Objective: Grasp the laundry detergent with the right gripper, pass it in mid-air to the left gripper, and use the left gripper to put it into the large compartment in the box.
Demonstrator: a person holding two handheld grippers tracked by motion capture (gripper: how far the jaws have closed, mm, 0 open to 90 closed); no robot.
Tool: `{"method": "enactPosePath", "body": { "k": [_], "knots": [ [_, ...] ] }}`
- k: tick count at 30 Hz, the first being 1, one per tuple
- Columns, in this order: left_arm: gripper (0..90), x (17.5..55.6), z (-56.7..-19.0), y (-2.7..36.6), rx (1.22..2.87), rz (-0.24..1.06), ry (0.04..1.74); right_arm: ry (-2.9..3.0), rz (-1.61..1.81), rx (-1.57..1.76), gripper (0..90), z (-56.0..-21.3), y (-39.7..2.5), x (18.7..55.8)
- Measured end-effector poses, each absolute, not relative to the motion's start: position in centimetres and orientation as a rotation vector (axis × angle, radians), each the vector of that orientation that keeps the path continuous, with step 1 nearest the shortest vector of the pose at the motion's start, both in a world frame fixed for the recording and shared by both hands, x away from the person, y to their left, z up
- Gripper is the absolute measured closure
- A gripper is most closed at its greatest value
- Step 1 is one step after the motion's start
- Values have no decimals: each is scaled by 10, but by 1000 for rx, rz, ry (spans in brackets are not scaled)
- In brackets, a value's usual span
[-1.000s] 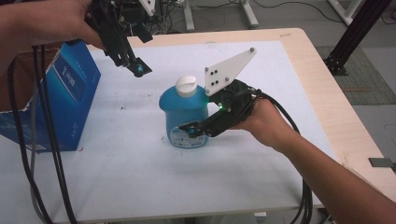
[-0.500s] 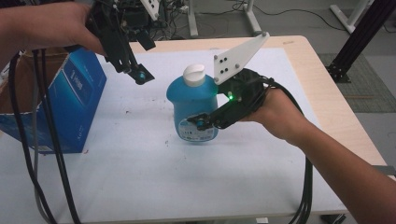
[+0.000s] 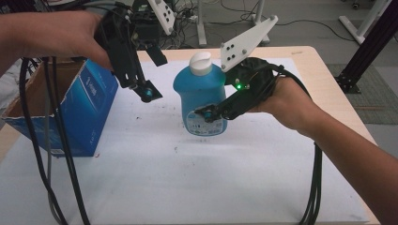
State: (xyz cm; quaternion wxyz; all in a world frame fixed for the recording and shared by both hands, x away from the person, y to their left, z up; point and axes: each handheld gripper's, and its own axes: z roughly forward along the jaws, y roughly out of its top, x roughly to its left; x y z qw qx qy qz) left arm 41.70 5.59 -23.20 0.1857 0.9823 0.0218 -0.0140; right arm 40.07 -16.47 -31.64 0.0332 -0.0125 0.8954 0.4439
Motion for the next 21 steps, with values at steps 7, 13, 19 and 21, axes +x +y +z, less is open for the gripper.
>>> {"method": "enactPosePath", "body": {
  "k": [7, 13, 19, 21],
  "knots": [
    [54, 408, -219, 48, 2766, -32, 39, 2762, 1342, -54, 471, -307, -158, 402],
    [54, 403, -210, 42, 2769, -29, 46, 2765, 1345, -53, 472, -303, -153, 403],
    [54, 404, -207, 35, 2786, -34, 57, 2784, 1345, -51, 471, -301, -147, 403],
    [54, 404, -207, 32, 2786, -41, 61, 2787, 1350, -49, 471, -301, -146, 404]
  ]
}}
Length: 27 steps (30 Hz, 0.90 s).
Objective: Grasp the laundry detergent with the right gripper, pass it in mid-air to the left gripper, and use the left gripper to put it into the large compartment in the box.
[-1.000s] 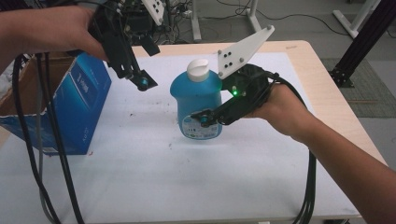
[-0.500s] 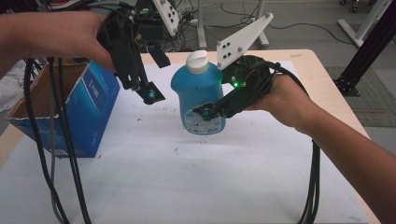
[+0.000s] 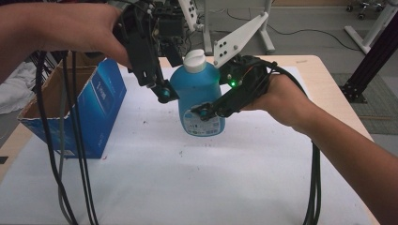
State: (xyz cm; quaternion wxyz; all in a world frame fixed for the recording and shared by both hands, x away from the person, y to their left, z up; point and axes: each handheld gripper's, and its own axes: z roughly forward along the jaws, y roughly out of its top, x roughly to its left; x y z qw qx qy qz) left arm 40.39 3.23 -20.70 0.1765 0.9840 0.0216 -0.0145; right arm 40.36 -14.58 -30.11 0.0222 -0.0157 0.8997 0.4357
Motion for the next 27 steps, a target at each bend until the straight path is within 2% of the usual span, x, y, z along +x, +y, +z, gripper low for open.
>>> {"method": "enactPosePath", "body": {
  "k": [27],
  "knots": [
    [54, 412, -213, 9, 2799, -49, 50, 2819, 1366, -31, 470, -298, -140, 406]
  ]
}}
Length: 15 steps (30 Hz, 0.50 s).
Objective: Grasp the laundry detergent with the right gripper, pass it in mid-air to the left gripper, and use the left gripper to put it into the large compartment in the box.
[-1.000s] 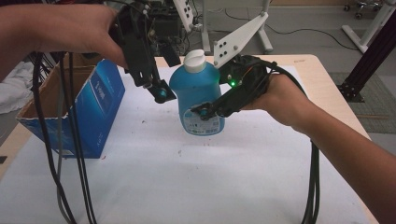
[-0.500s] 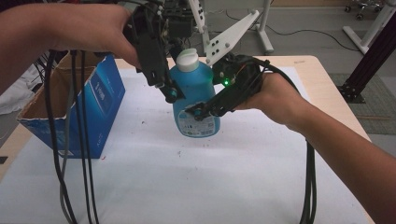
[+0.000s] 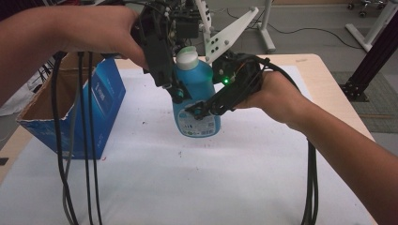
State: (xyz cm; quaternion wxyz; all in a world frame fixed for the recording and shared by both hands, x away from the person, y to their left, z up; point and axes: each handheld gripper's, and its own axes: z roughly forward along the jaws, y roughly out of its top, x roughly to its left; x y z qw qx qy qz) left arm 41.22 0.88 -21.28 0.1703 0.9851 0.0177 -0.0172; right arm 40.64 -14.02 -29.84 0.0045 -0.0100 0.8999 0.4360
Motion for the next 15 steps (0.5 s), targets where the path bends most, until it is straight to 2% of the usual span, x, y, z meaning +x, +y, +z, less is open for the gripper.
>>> {"method": "enactPosePath", "body": {
  "k": [8, 15],
  "knots": [
    [79, 414, -215, 7, 2808, -39, 31, 2836, 1354, -22, 470, -300, -139, 408],
    [140, 415, -216, 8, 2815, -40, 5, 2840, 1357, -27, 470, -301, -137, 408]
  ]
}}
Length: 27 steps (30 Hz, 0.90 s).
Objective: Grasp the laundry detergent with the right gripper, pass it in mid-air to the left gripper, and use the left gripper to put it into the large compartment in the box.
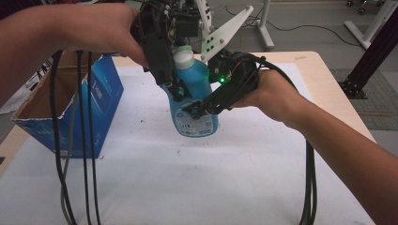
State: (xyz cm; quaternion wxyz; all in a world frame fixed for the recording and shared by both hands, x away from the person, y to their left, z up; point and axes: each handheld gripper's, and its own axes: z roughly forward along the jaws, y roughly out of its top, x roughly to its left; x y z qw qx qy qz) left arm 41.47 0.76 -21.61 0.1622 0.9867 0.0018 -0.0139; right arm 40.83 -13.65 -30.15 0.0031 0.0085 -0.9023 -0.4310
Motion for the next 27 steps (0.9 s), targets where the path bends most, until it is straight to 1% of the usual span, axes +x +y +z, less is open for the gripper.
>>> {"method": "enactPosePath", "body": {
  "k": [1, 6, 7, 11, 12, 15, 17, 19, 20, 24, 27],
  "knots": [
    [162, 415, -216, 8, 2815, -40, 5, -2829, -1351, 27, 470, -301, -137, 408],
    [171, 415, -218, 7, 2814, -55, 6, -2825, -1347, 25, 470, -302, -135, 408],
    [200, 414, -218, 7, 2813, -57, -2, -2829, -1350, 35, 469, -303, -135, 409],
    [221, 415, -219, 6, 2805, -71, -15, -2827, -1348, 30, 469, -303, -135, 409],
    [243, 414, -219, 6, 2804, -75, -18, -2827, -1346, 29, 469, -303, -135, 408],
    [244, 414, -219, 7, 2806, -74, -20, -2829, -1341, 29, 469, -303, -135, 408],
    [279, 414, -219, 7, 2803, -79, -27, -2833, -1337, 31, 469, -304, -134, 408],
    [281, 414, -219, 7, 2805, -81, -36, -2830, -1339, 30, 468, -304, -134, 408],
    [327, 413, -219, 7, 2802, -78, -38, -2826, -1347, 34, 468, -304, -133, 408],
    [338, 413, -218, 8, 2799, -74, -44, -2821, -1349, 31, 468, -304, -133, 408],
    [374, 413, -218, 8, 2794, -79, -55, -2821, -1341, 22, 468, -304, -134, 408]
  ]
}}
